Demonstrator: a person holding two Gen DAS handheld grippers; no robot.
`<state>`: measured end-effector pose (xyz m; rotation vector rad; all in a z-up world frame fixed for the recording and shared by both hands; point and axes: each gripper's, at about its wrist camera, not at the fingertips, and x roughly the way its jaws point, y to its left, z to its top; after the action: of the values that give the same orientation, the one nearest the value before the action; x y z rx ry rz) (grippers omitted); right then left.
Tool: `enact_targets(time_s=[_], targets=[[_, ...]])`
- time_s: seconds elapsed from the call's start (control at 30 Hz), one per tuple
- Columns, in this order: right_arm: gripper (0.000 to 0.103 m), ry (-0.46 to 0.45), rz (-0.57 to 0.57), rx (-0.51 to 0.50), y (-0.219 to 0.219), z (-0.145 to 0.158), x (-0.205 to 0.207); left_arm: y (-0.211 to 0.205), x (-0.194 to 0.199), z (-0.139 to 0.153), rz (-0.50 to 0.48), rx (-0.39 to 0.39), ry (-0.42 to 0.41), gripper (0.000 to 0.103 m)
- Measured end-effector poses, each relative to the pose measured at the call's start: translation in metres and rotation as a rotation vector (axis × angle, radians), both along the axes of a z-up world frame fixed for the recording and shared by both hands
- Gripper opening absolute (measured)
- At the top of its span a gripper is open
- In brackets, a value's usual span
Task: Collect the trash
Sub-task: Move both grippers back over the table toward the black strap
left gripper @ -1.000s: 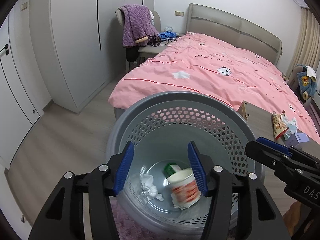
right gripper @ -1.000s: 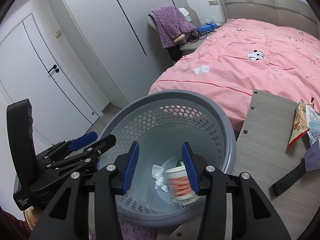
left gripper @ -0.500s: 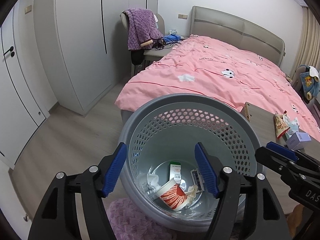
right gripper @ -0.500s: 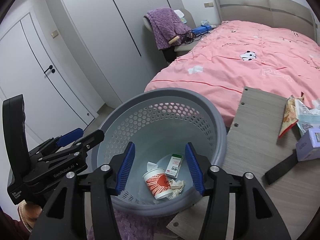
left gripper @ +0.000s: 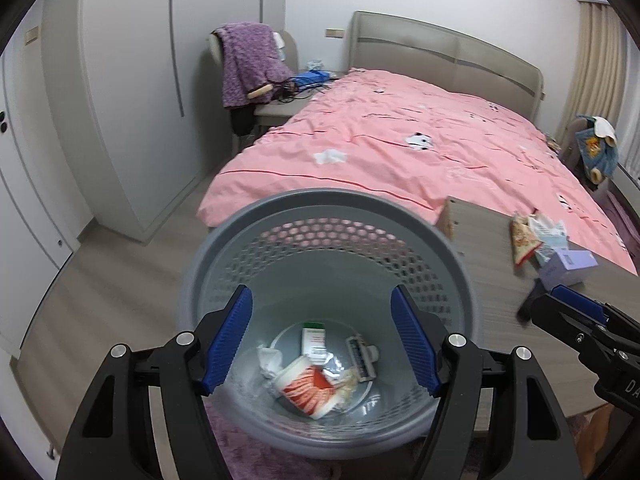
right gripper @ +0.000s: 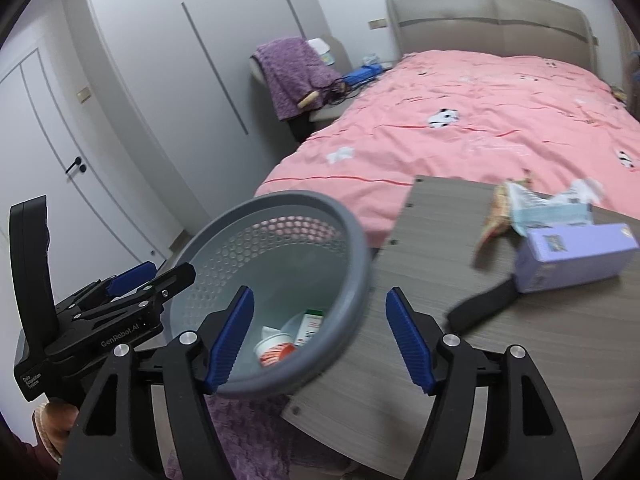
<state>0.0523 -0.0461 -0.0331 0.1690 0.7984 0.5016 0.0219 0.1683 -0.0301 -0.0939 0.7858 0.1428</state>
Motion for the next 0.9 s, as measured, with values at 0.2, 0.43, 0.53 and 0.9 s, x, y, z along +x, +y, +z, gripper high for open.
enact_targets(time_s=[0.2,0.43,0.53,0.9], targets=[[0.069,-0.009,-0.093,-0.018,-0.037,0.003,-0.01,-0.034,0.003,0.002,-0.078,-0.013,-0.008,0.069],[0.07,-0.004,-0.192,-0.019,-0.082,-0.001,-0.022,-0.073,0.008,0.003,-0.167,-0.017,-0.004,0.069],[0.07,0.0,-0.232,-0.013,-0.099,-0.003,-0.026,-0.089,0.011,0.002,-0.203,-0.018,0.003,0.069],[0.07,-0.003,-0.32,0.014,-0.144,-0.007,-0.035,-0.142,0.016,0.001,-0.291,-0.012,0.018,0.069]])
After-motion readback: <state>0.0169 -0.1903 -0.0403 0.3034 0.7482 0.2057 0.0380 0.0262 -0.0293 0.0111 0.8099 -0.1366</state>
